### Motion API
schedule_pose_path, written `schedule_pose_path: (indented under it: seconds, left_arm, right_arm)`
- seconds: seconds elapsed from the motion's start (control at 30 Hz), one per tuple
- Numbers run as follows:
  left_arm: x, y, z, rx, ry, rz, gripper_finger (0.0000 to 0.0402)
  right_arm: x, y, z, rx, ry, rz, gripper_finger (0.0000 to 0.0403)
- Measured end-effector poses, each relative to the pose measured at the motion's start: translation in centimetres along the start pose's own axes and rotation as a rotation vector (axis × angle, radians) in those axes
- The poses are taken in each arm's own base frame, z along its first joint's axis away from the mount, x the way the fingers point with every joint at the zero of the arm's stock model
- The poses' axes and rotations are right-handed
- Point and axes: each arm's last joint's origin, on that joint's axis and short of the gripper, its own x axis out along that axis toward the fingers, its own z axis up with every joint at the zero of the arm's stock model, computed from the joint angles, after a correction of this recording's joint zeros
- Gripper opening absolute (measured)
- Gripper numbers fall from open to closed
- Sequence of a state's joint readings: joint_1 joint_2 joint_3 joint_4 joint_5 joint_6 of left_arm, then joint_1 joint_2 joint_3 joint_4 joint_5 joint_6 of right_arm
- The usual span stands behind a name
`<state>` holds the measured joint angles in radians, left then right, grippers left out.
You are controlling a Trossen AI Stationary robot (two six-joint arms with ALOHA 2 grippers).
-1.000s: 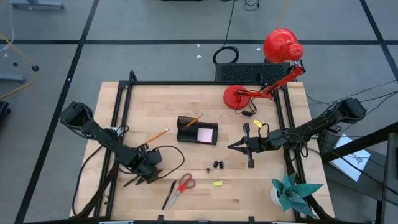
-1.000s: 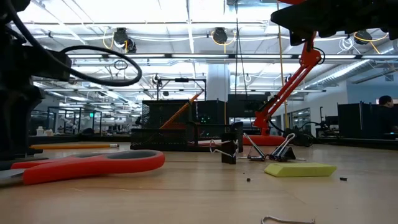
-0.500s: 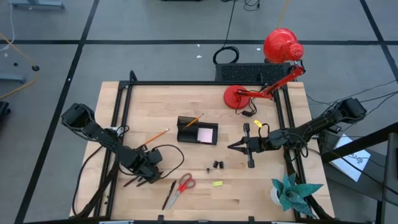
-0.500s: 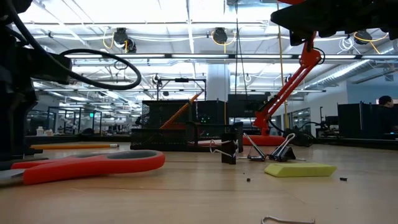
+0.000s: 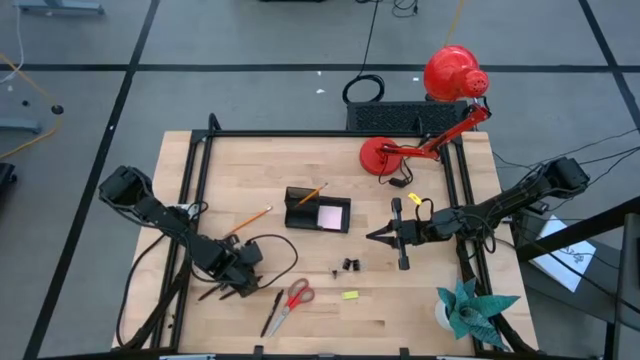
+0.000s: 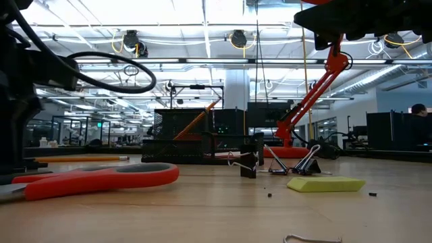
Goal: Pick and place office supplies into organizer
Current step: Put the black pen into the black desk organizer
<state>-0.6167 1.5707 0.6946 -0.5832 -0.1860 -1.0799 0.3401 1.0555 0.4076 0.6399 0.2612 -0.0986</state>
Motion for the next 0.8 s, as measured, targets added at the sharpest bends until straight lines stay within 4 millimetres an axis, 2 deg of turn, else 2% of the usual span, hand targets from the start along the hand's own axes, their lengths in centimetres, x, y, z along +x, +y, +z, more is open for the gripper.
schedule_pose_path:
  seconds: [0.13, 0.23, 0.53, 0.8]
  left_arm:
    - [0.0, -0.1, 0.0, 0.023, -0.005, -0.008, 0.0034]
    - [0.0, -0.1, 0.0, 0.039, -0.006, -0.008, 0.0016]
    - [-0.4, -0.6, 0.6, 0.151, -0.077, -0.005, 0.0031]
    - [-2.9, -1.2, 2.6, 0.222, -0.338, -0.009, 0.0012]
  right_arm:
    - [0.0, 0.0, 0.0, 0.000, 0.000, 0.000, 0.0004]
    - [0.0, 0.0, 0.0, 0.000, 0.000, 0.000, 0.0002]
    - [0.0, 0.0, 0.0, 0.000, 0.000, 0.000, 0.0002]
    - [0.0, 0.0, 0.0, 0.001, -0.002, -0.001, 0.0003]
